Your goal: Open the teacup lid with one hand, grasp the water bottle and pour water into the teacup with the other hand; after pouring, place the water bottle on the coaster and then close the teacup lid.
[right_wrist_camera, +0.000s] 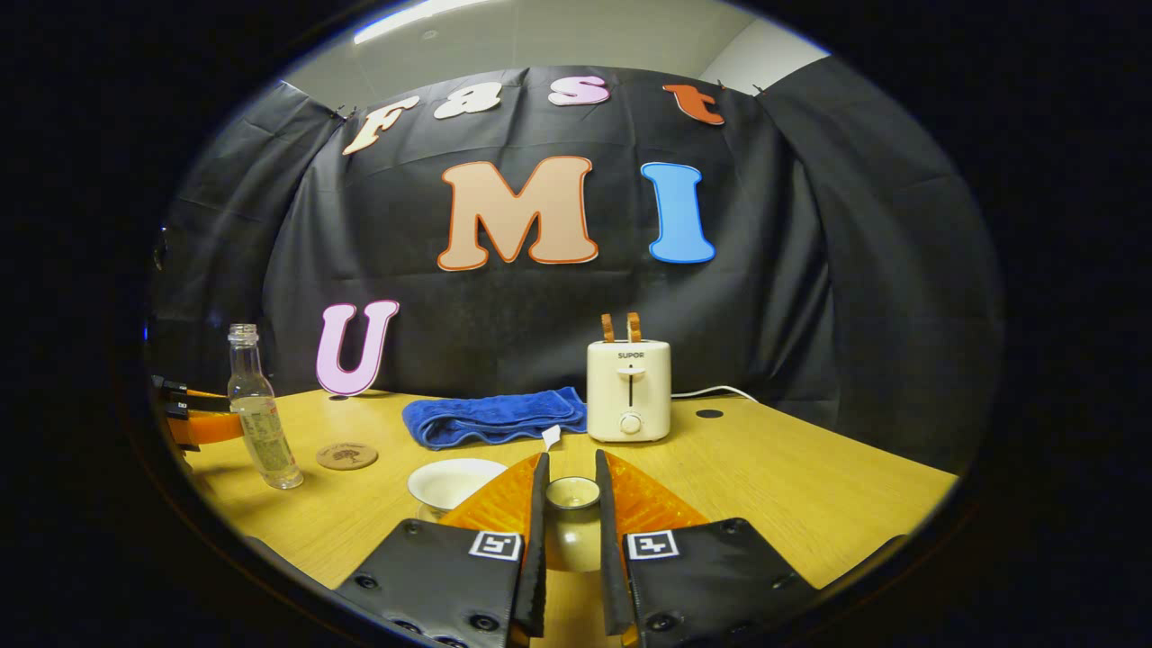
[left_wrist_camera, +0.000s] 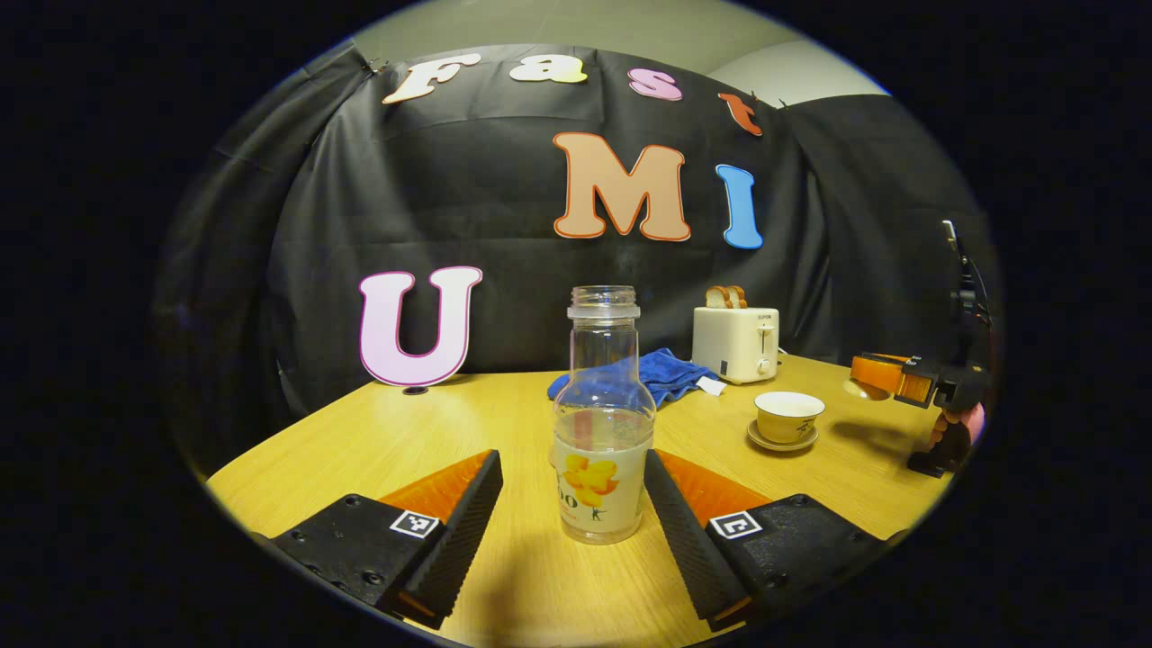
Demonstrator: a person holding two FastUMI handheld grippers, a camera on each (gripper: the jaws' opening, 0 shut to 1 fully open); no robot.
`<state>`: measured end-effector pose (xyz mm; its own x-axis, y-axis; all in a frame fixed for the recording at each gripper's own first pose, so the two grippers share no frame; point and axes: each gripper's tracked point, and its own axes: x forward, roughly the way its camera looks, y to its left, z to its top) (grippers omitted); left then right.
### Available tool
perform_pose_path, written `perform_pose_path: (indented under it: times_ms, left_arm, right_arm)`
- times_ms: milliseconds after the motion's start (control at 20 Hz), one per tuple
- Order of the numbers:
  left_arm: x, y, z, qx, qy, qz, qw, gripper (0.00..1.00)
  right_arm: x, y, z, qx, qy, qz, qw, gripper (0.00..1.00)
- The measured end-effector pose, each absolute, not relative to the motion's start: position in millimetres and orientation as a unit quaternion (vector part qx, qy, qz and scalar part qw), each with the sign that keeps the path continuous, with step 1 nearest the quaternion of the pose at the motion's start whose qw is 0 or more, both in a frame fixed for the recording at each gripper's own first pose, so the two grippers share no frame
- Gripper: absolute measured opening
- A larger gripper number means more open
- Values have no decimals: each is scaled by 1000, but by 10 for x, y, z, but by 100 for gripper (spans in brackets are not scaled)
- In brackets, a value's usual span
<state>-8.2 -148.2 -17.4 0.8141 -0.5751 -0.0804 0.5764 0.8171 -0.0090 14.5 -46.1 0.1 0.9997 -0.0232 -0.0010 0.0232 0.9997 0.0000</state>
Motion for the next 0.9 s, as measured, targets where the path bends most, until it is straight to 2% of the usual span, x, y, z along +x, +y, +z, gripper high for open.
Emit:
perform_pose_path:
  times_ms: [100,200,250,350,400,450,700,750,800,850,900]
  left_arm:
    - [-35,-1585,-213,11,51,-309,949,93]
    - [20,-1633,-258,15,65,-306,950,93]
    - [36,-1675,-289,18,71,-307,949,93]
    - [84,-1743,-336,24,86,-308,947,93]
    - [103,-1780,-356,27,94,-308,946,93]
    - [126,-1799,-367,27,98,-307,946,93]
    - [226,-1952,-379,29,103,-312,944,93]
    - [245,-1955,-363,26,101,-309,945,90]
    - [264,-1965,-359,25,101,-309,946,80]
    - [240,-1973,-370,27,103,-310,945,73]
    - [230,-1979,-370,29,102,-310,945,73]
  right_arm:
    - [154,-594,-8,0,2,-26,1000,29]
    - [154,-692,-3,-1,1,-36,999,27]
    - [150,-717,0,-1,1,-37,999,29]
    - [144,-760,-3,-2,1,-38,999,27]
    - [142,-792,-1,-2,1,-41,999,30]
    - [139,-821,-3,-2,1,-45,999,27]
    - [100,-865,2,-3,0,-38,999,28]
    - [97,-893,7,-2,0,-40,999,30]
    - [99,-926,11,-2,0,-45,999,28]
    - [89,-943,4,-2,0,-47,999,28]
    - [91,-941,14,-3,-2,-47,999,27]
